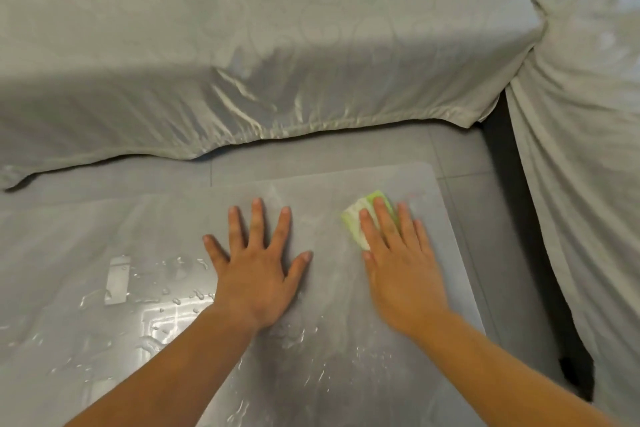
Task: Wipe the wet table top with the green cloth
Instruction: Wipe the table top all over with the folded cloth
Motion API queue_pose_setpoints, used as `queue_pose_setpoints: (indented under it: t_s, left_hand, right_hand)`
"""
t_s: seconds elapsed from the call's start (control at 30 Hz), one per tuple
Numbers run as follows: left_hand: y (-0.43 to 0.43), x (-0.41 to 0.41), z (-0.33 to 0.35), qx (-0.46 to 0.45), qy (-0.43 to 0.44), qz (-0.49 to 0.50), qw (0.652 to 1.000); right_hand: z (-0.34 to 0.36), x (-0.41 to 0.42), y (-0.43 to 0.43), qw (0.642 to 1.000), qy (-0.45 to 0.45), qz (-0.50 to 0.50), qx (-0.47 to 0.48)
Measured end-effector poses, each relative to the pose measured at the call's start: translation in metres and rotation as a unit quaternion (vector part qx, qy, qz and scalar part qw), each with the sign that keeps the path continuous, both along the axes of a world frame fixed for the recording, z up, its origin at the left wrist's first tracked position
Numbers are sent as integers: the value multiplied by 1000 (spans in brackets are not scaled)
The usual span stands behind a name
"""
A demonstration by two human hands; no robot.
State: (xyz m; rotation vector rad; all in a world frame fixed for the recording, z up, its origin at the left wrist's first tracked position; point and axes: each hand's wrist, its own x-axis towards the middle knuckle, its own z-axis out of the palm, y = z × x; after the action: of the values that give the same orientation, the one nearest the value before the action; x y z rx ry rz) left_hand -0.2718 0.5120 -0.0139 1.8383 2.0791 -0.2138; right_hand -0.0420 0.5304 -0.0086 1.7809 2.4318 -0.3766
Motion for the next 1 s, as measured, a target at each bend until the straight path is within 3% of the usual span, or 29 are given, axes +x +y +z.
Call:
queue_pose_setpoints:
  t_s: [0.13, 0.2, 0.33, 0.4, 0.57, 0.63, 0.73, 0.8, 0.9, 1.0]
  left_hand:
    - [2, -1, 5, -4, -16, 0, 1000]
    - [1, 0, 4, -8, -12, -5, 1000]
    - [1, -3, 4, -5, -19, -9, 1000]
    - [1, -9, 7, 2, -40, -7, 999]
    - [-12, -17, 15, 42, -45, -26, 998]
    - [-17, -17, 16, 14, -47, -14, 999]
    - [-22, -20, 14, -25, -46, -19, 998]
    - [-25, -22, 12, -23, -42, -26, 999]
    - [-26, -22, 9, -17, -34, -31, 999]
    - [-26, -21, 7, -14, -27, -32, 999]
  right_hand:
    - [2, 1, 62, 987, 13, -157, -11]
    - [2, -22, 66, 985, 24, -172, -4]
    - [-2, -24, 5, 995, 18, 97, 22]
    - [-4, -3, 14, 993, 12, 117, 9]
    - [-3, -33, 70, 991, 30, -133, 15]
    - [-6, -54, 45, 996, 21, -69, 44]
    - [-5, -44, -6, 990, 13, 135, 27]
    - [-2, -15, 1, 988, -1, 157, 11]
    - [1, 12, 48, 1000, -15, -4, 9]
    - [3, -16, 65, 988, 7, -151, 12]
